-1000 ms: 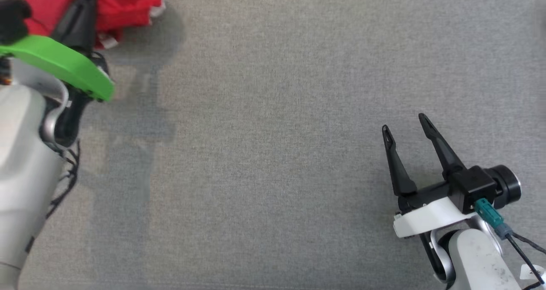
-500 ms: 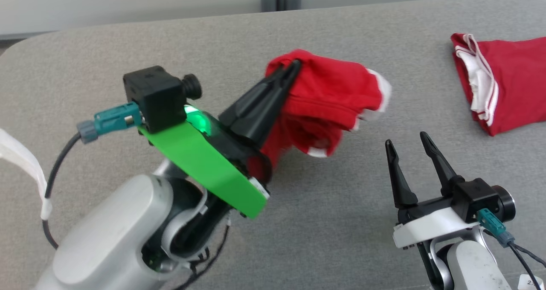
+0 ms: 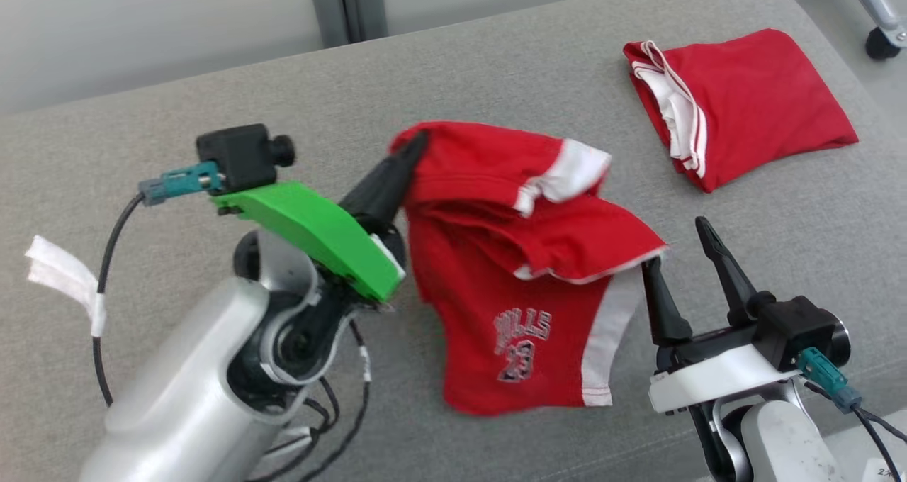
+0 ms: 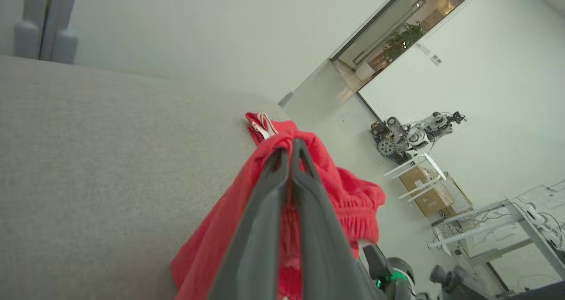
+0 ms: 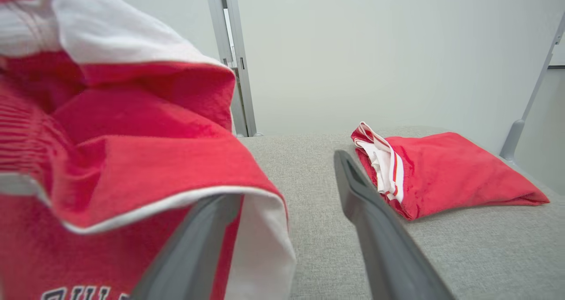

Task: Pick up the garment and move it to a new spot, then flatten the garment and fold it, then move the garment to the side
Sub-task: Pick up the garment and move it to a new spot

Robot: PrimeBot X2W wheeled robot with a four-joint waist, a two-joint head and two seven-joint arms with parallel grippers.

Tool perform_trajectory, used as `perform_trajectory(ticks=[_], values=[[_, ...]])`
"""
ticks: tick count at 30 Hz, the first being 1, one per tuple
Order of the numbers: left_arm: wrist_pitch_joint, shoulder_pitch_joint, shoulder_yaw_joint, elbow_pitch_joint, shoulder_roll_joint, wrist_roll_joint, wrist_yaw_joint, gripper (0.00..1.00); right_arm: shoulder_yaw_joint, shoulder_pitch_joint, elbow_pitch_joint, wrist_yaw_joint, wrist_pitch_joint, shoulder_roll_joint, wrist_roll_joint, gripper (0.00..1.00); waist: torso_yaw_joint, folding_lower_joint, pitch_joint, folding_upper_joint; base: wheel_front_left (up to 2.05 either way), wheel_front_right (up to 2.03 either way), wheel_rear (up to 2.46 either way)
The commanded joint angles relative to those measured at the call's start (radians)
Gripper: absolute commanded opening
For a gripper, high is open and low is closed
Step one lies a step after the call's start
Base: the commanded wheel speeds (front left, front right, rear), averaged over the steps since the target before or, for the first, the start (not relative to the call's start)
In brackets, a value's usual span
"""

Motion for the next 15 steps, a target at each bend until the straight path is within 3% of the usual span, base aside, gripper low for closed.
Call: perform_trajectory(ticks=[1, 5, 6, 8, 9, 10, 11, 12, 15], values=[[-0.014, 0.014, 0.027, 0.088, 0.01, -0.011, 0.003, 0.0, 0.004, -0.008, -0.004, -0.002, -0.003, 0.0, 0.006, 1.0, -0.043, 0.0001, 0.025, 0.0, 0.0, 0.0, 0.0], [-0.075, 0.003, 0.108, 0.346, -0.01, -0.049, 0.006, 0.0, 0.007, -0.014, 0.001, -0.002, -0.003, 0.0, 0.005, 1.0, -0.065, 0.0001, 0.035, 0.0, 0.0, 0.0, 0.0], [-0.084, -0.003, 0.121, 0.41, -0.02, -0.06, 0.005, 0.15, 0.006, -0.015, 0.004, -0.002, -0.003, 0.0, 0.001, 1.0, -0.068, 0.0001, 0.037, 0.0, 0.0, 0.0, 0.0], [-0.113, -0.018, 0.15, 0.523, -0.034, -0.07, -0.003, 0.28, 0.004, -0.016, 0.007, -0.002, -0.003, 0.0, -0.003, 1.0, -0.07, 0.0001, 0.038, 0.0, 0.0, 0.0, 0.0], [-0.135, -0.025, 0.167, 0.579, -0.039, -0.071, -0.004, 0.45, 0.005, -0.016, 0.009, -0.002, -0.003, 0.0, -0.005, 1.0, -0.07, 0.0001, 0.038, 0.0, 0.0, 0.0, 0.0], [-0.152, -0.029, 0.181, 0.616, -0.049, -0.08, -0.007, 0.81, 0.005, -0.015, 0.01, -0.002, -0.003, 0.0, -0.007, 1.0, -0.069, 0.0001, 0.037, 0.0, 0.0, 0.0, 0.0], [-0.175, -0.035, 0.194, 0.662, -0.057, -0.081, -0.013, 0.93, 0.003, -0.014, 0.011, -0.002, -0.003, 0.0, -0.009, 1.0, -0.066, 0.0001, 0.035, 0.0, 0.0, 0.0, 0.0], [-0.197, -0.041, 0.204, 0.698, -0.06, -0.078, -0.014, 1.0, 0.004, -0.012, 0.012, -0.002, -0.003, 0.0, -0.011, 1.0, -0.063, 0.0001, 0.033, 0.0, 0.0, 0.0, 0.0], [-0.259, -0.063, 0.207, 0.794, -0.064, -0.048, -0.032, 1.0, 0.004, -0.009, 0.017, -0.002, -0.003, 0.0, -0.014, 1.0, -0.049, 0.0001, 0.024, 0.0, 0.0, 0.0, 0.0]])
